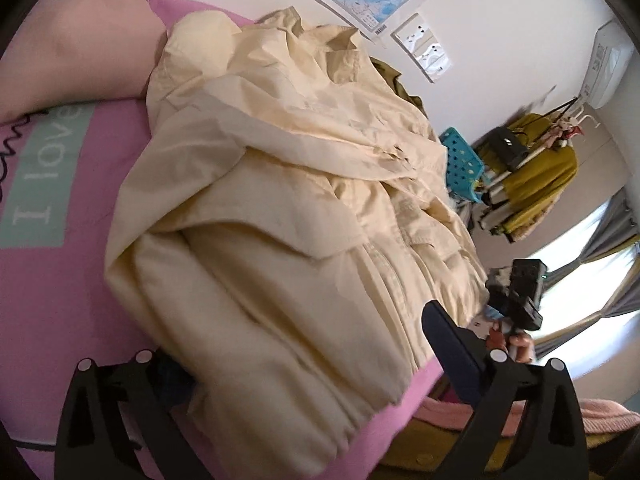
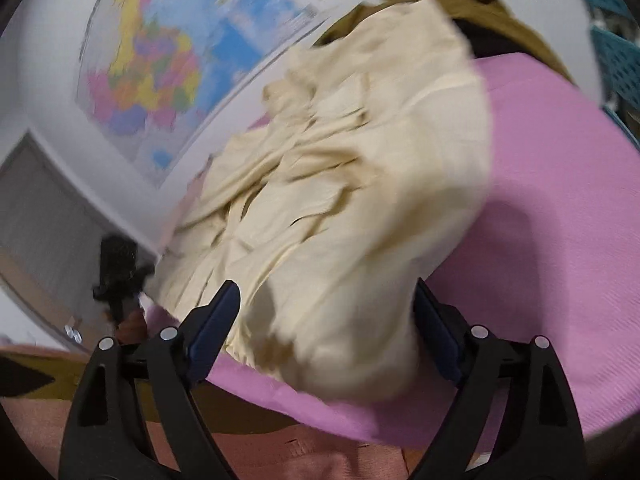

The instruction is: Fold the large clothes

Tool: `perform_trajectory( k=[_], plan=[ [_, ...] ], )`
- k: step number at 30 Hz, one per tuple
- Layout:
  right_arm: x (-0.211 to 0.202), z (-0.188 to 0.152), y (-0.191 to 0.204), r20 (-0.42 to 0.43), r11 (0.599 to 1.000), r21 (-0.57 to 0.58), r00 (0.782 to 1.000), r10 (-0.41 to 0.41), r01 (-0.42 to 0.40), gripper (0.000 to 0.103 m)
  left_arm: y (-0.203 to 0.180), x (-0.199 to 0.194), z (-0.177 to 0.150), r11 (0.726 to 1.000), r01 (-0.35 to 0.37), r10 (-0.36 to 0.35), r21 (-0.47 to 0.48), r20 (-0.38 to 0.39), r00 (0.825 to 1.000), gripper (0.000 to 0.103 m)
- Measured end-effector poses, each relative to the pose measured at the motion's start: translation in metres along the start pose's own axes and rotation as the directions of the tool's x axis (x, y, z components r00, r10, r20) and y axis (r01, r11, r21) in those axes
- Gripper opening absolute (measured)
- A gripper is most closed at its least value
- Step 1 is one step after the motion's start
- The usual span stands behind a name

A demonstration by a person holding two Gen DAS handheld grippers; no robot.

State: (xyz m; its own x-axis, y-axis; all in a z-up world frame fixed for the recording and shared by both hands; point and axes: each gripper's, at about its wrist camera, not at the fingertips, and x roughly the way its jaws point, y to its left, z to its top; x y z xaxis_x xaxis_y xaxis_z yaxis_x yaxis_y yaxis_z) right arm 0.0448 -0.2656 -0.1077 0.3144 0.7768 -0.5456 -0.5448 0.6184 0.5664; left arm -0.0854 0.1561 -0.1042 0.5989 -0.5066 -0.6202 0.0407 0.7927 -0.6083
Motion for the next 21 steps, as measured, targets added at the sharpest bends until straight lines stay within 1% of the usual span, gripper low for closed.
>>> perform_trajectory(
  k=[1, 3, 4, 5, 6, 7, 8, 9, 10, 12, 15, 18, 20, 21],
  plan=[
    [0.008, 0.001, 0.006, -0.011, 1.0, -0.024, 1.0, 0.004, -0.005, 0.083, -0.002, 0.003, 0.001, 1.0, -0.01, 0.01, -0.013, 0.016, 1.0, 0.096],
    [0.015, 0.003, 0.009, -0.019, 0.999, -0.013, 0.999, 0.03, -0.031, 0.071, -0.003, 0.005, 0.002, 0.999, -0.025, 0.026, -0.032, 0.035, 0.999, 0.096],
    [0.017, 0.005, 0.008, -0.017, 0.998, 0.014, 0.998, 0.067, -0.067, 0.055, -0.005, 0.005, 0.002, 0.999, -0.04, 0.041, -0.037, 0.039, 0.998, 0.096],
    [0.017, 0.005, 0.006, -0.01, 0.994, 0.043, 0.995, 0.101, -0.101, 0.04, -0.005, 0.005, 0.001, 0.998, -0.05, 0.052, -0.04, 0.04, 0.998, 0.094],
    [0.014, 0.005, 0.006, 0.004, 0.988, 0.066, 0.99, 0.139, -0.139, 0.034, -0.005, 0.005, 0.001, 0.996, -0.072, 0.074, -0.047, 0.04, 0.996, 0.077],
    [0.012, 0.004, 0.008, 0.014, 0.988, 0.065, 0.99, 0.141, -0.142, 0.027, -0.005, 0.005, 0.002, 0.992, -0.111, 0.113, -0.061, 0.023, 0.993, 0.065],
    [0.005, 0.005, 0.013, 0.037, 0.987, 0.063, 0.989, 0.144, -0.146, 0.024, -0.002, 0.004, 0.002, 0.989, -0.128, 0.129, -0.075, 0.007, 0.992, 0.05],
    [-0.001, 0.006, 0.017, 0.058, 0.985, 0.061, 0.986, 0.157, -0.161, 0.022, 0.0, 0.002, 0.003, 0.987, -0.132, 0.132, -0.095, 0.003, 0.991, 0.041],
    [-0.011, 0.008, 0.023, 0.094, 0.98, 0.062, 0.979, 0.182, -0.188, 0.02, 0.001, -0.001, 0.003, 0.986, -0.131, 0.132, -0.102, 0.006, 0.991, 0.038],
    [-0.023, 0.011, 0.036, 0.13, 0.975, 0.044, 0.969, 0.211, -0.218, 0.018, -0.002, -0.014, 0.005, 0.986, -0.131, 0.135, -0.103, 0.026, 0.991, 0.03],
    [-0.041, 0.014, 0.064, 0.155, 0.971, -0.022, 0.959, 0.238, -0.238, 0.017, -0.012, -0.037, 0.006, 0.993, -0.089, 0.094, -0.084, 0.068, 0.993, 0.024],
    [-0.061, 0.013, 0.088, 0.171, 0.959, -0.084, 0.945, 0.28, -0.269, 0.017, -0.024, -0.064, 0.005, 0.997, -0.061, 0.065, -0.048, 0.095, 0.993, 0.023],
    [-0.075, 0.009, 0.094, 0.19, 0.952, -0.09, 0.933, 0.305, -0.293, 0.017, -0.026, -0.081, 0.0, 0.998, -0.043, 0.047, -0.039, 0.099, 0.994, 0.023],
    [-0.079, 0.007, 0.094, 0.195, 0.952, -0.09, 0.932, 0.305, -0.293, 0.017, -0.026, -0.087, -0.002, 0.998, -0.04, 0.043, -0.039, 0.095, 0.995, 0.023]
  ],
)
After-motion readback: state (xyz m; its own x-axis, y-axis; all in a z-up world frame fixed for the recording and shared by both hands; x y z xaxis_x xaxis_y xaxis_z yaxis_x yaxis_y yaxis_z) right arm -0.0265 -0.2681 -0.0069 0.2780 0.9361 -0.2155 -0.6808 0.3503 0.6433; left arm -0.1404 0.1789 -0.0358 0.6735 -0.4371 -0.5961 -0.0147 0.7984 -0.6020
